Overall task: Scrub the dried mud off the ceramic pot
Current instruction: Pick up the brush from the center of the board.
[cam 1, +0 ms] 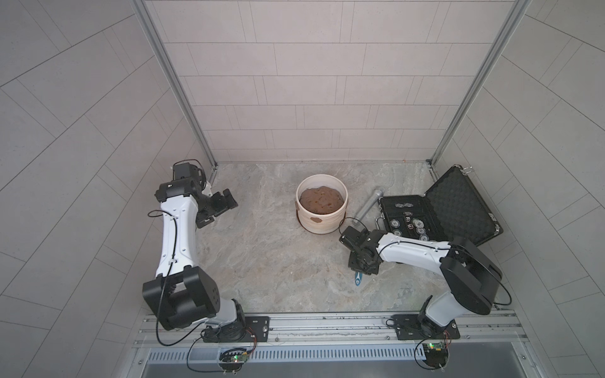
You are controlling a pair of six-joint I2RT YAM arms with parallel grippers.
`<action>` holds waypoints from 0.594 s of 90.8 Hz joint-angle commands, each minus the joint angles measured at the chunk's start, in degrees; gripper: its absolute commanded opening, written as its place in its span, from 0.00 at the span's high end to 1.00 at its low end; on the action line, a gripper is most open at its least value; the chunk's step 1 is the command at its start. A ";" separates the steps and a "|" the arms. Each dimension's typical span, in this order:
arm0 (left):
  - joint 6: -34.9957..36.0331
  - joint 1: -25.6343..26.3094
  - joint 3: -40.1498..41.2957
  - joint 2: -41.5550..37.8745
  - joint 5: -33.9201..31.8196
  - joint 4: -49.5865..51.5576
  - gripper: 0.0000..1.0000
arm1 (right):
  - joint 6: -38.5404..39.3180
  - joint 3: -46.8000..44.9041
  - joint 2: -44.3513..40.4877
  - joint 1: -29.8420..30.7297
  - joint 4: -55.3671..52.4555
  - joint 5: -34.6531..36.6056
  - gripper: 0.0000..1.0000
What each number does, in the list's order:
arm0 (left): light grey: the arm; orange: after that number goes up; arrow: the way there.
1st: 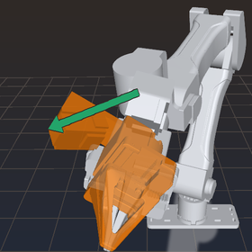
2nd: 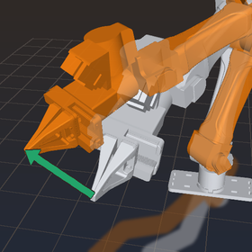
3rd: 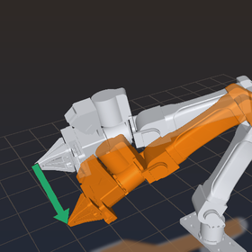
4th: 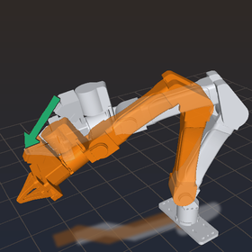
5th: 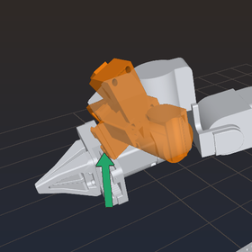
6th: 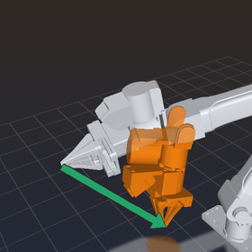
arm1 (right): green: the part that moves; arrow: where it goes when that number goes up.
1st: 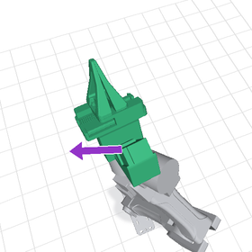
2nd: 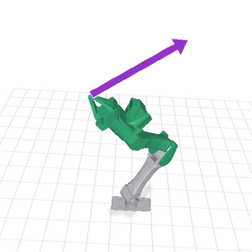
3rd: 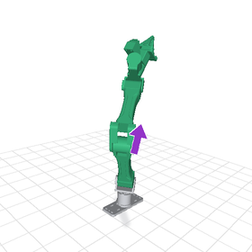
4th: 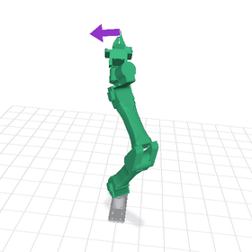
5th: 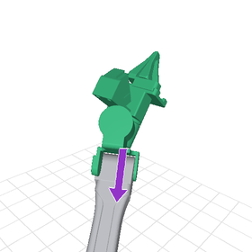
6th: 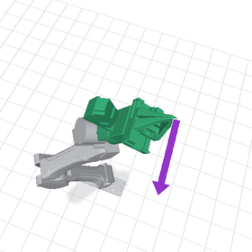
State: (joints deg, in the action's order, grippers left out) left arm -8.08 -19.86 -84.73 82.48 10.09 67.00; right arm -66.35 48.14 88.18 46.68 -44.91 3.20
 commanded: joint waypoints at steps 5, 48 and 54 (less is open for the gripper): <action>0.43 0.08 0.79 -1.62 0.58 -0.56 0.03 | 3.88 -2.74 -6.66 -1.89 -2.66 0.90 0.67; 1.47 1.75 2.00 -4.09 1.64 -1.76 0.03 | 12.70 -1.02 -5.16 -5.10 -1.24 1.35 0.44; 1.65 1.74 2.27 -4.37 1.73 -1.95 0.03 | 13.08 -1.82 -3.94 -5.10 0.02 1.00 0.43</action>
State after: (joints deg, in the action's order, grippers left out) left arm -7.81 -18.39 -83.50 79.59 11.14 65.56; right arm -54.33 46.78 82.35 41.60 -46.15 3.84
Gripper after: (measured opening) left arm 0.971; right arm 0.564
